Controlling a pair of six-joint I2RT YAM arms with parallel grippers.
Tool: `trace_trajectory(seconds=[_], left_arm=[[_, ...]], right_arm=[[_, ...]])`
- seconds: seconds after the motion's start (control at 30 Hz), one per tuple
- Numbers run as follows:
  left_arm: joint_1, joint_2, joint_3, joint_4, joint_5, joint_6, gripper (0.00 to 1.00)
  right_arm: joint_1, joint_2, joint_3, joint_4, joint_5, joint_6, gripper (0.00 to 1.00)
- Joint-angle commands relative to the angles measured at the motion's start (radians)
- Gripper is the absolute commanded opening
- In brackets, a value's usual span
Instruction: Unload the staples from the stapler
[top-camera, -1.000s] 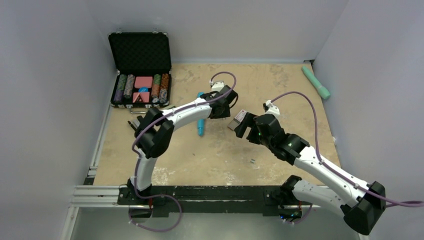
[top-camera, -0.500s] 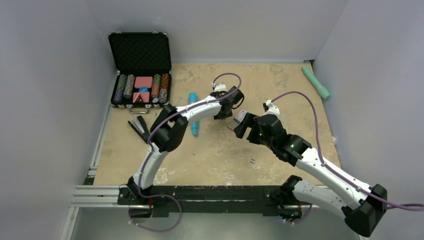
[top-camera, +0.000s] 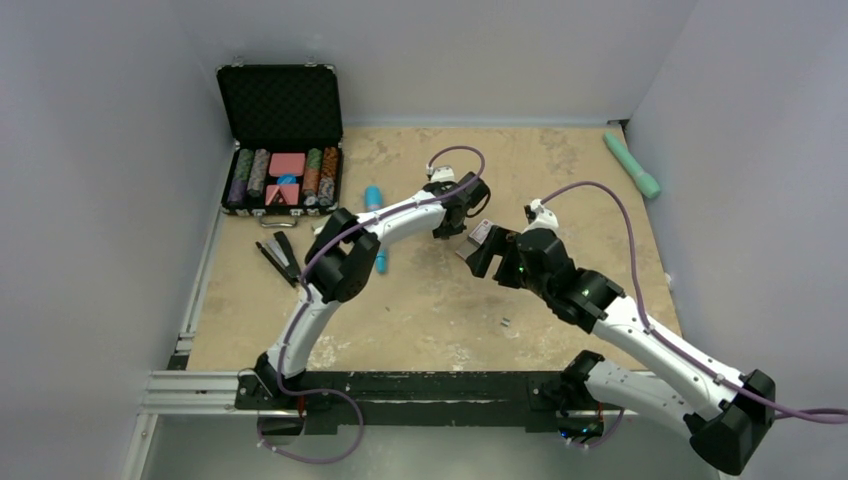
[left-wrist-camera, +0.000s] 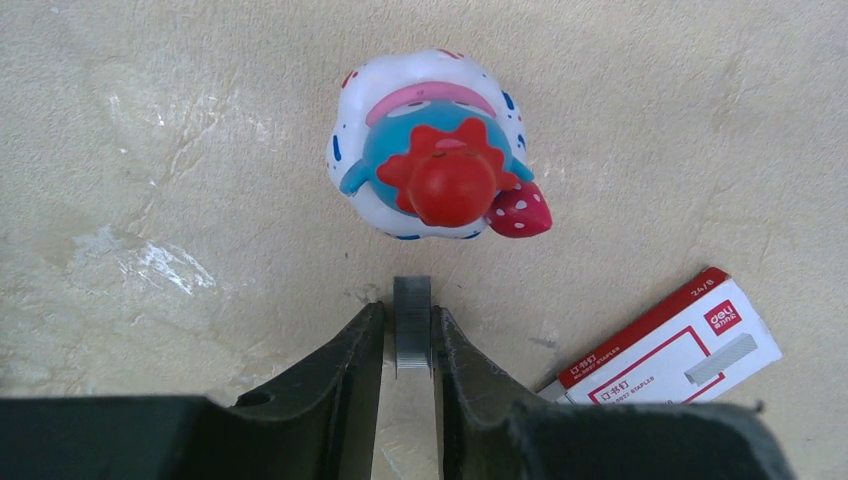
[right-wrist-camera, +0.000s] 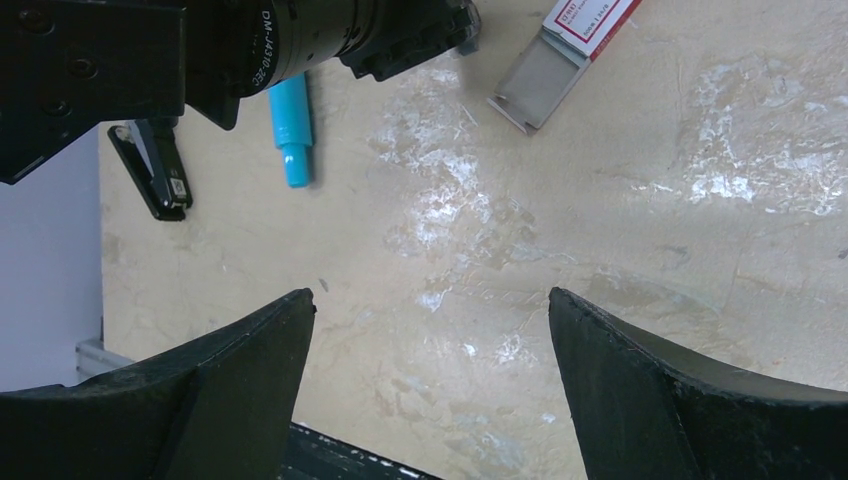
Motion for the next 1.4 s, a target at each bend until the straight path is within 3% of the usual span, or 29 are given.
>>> trace_trajectory(seconds=[0.0,0.6,0.83,1.13,1.37], left_arm=[[-0.005,0.008,0.038,-0.017,0.036,-0.003,0.28],[-0.006,-0.153,-0.160,0.082,0.051,0.028,0.18],[-0.010,-0.266,-0.238,0.135,0.146,0.014,0.16],[-0.044,-0.310,-0.317,0.248,0.296,-0.131,0.15],[-0.061,-0.232,-0.255,0.245,0.327,-0.212,0.14]], right_arm=[[0.002,-0.033,0.016,0.023,-0.010,-0.018,0.91],[0.002,-0.077,0.027,-0.034,0.013,-0.005,0.91],[0.002,-0.075,0.078,-0.089,0.079,-0.009,0.91],[0.002,-0.092,0.103,-0.123,0.107,-0.004,0.92],[0.002,-0.127,0.092,-0.145,0.106,0.004,0.92]])
